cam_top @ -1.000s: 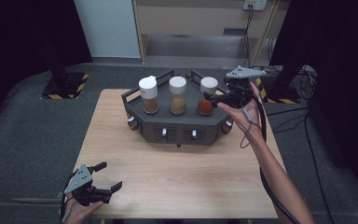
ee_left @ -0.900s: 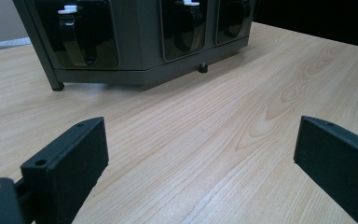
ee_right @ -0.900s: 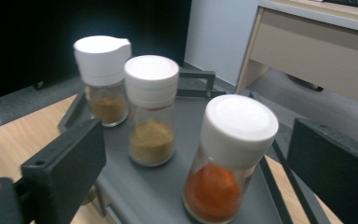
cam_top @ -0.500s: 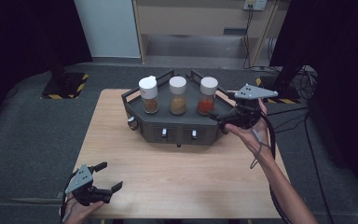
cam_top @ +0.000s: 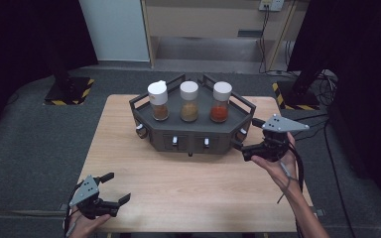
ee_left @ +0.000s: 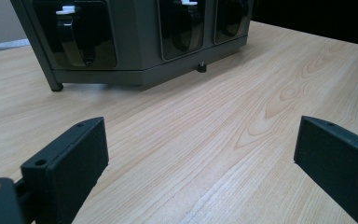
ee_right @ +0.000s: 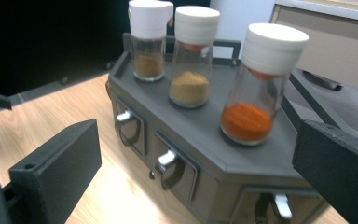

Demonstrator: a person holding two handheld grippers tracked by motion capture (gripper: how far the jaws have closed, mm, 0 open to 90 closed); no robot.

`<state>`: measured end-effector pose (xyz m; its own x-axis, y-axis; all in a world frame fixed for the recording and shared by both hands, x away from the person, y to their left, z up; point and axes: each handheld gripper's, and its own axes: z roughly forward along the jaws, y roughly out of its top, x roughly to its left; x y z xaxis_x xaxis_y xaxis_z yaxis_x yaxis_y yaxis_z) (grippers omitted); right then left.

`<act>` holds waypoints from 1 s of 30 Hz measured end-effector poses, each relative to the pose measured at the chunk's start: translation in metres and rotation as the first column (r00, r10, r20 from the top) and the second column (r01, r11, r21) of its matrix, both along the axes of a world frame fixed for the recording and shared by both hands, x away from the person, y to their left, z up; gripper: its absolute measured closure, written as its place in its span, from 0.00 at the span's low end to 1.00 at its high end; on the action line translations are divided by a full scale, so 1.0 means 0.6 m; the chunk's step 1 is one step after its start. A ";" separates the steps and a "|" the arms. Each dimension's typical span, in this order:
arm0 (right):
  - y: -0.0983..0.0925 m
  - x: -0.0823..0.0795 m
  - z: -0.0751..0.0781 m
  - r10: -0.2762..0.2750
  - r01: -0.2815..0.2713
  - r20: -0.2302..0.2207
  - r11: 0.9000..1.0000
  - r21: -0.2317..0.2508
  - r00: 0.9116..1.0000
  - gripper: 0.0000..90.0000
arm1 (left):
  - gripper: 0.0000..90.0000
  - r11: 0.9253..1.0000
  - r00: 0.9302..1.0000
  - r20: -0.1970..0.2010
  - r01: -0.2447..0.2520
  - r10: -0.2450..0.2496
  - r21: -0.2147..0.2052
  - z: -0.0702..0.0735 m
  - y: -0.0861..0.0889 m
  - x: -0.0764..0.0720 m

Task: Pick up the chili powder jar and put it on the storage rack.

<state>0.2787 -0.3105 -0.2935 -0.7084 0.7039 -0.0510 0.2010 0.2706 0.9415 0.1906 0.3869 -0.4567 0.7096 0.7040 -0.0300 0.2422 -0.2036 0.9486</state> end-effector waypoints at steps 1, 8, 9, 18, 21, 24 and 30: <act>-0.002 -0.004 -0.004 -0.002 0.002 0.000 1.000 0.003 1.000 0.01 | 0.02 1.000 1.000 0.000 0.000 0.000 0.001 0.000 0.000 0.000; -0.011 -0.037 -0.034 -0.015 0.015 -0.004 1.000 0.004 1.000 0.01 | 0.02 1.000 1.000 -0.002 -0.002 0.002 -0.002 -0.001 0.000 0.000; -0.012 -0.041 -0.037 -0.015 0.015 -0.005 1.000 0.004 1.000 0.01 | 0.02 1.000 1.000 0.000 -0.001 0.001 -0.001 0.000 0.000 0.000; -0.031 -0.087 -0.075 -0.042 0.042 -0.016 0.999 0.008 0.999 0.01 | 0.02 1.000 1.000 0.000 -0.001 0.001 0.001 0.000 0.000 -0.001; -0.038 -0.103 -0.090 -0.057 0.057 -0.015 0.998 0.005 0.998 0.01 | 0.02 1.000 1.000 0.000 0.000 0.000 -0.001 0.000 0.000 0.000; -0.043 -0.112 -0.102 -0.068 0.069 -0.018 0.998 0.005 0.997 0.01 | 0.02 1.000 1.000 -0.001 0.000 0.000 0.000 0.000 0.000 0.000; -0.058 -0.132 -0.134 -0.088 0.089 -0.027 0.996 0.016 0.996 0.01 | 0.02 1.000 1.000 -0.001 -0.001 0.001 -0.006 -0.001 0.001 0.000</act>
